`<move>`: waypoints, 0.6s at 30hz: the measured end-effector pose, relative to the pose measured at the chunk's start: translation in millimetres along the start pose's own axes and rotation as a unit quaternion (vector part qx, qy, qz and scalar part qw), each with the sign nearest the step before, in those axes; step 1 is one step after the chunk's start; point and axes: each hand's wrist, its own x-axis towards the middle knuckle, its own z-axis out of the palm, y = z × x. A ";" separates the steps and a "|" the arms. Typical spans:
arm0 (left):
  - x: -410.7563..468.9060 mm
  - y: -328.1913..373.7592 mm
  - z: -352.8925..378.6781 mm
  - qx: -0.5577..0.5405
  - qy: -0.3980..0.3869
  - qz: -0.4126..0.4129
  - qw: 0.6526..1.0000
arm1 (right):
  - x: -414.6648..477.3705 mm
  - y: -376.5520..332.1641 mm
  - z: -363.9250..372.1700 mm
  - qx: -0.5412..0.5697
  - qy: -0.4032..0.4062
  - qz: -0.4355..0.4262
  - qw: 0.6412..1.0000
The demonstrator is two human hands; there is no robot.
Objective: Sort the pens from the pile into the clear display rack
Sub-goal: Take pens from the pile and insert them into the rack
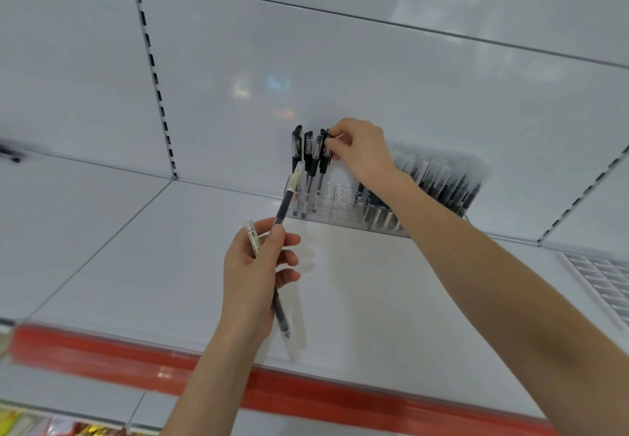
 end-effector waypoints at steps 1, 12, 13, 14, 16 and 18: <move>-0.1 0.2 -0.2 -0.001 0.000 0.000 1.000 | 1.1 -1.5 0.1 0.002 -0.004 0.006 1.000; 1.6 1.8 3.6 -0.004 -0.018 0.000 1.000 | -43.4 -21.6 -22.9 0.119 -0.076 0.012 0.990; 1.7 1.2 5.4 -0.003 -0.019 -0.001 1.000 | -47.8 -21.6 -24.4 0.134 -0.122 0.017 0.983; 2.0 0.8 6.8 -0.004 -0.017 -0.002 1.000 | -50.8 -19.5 -26.0 0.160 -0.146 0.024 0.976; 3.3 0.2 7.9 -0.015 -0.004 -0.004 1.000 | -53.0 -14.7 -32.7 0.215 -0.120 0.047 0.968; 5.5 0.0 6.7 -0.033 0.018 -0.002 0.999 | -53.4 -7.6 -41.8 0.259 -0.068 0.076 0.960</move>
